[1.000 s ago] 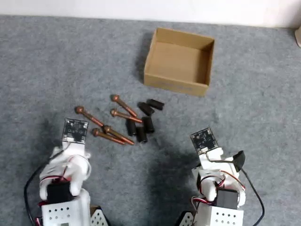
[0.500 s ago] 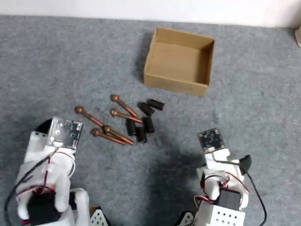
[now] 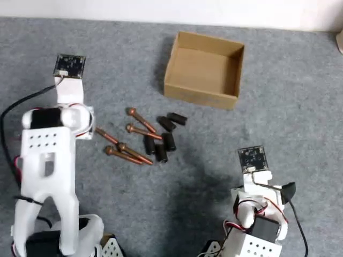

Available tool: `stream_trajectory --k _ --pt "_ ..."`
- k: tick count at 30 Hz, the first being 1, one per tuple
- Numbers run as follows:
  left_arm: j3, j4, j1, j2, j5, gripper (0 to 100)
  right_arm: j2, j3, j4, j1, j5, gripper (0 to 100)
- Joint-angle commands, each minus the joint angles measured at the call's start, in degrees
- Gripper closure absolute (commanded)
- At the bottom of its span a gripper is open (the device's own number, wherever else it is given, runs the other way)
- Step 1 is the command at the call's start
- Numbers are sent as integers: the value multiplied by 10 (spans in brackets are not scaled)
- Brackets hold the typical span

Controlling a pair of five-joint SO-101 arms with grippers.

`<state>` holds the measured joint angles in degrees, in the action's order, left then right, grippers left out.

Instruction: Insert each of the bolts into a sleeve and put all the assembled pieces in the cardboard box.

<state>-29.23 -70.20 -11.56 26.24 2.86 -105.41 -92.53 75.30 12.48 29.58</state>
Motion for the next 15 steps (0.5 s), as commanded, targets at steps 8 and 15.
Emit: stream_trajectory --k 8,15 --pt "-99 59 97 76 -40 892 47 87 -22 -59 -27 535" --pt "-165 98 94 113 -39 892 335 270 -51 -124 -101 535"
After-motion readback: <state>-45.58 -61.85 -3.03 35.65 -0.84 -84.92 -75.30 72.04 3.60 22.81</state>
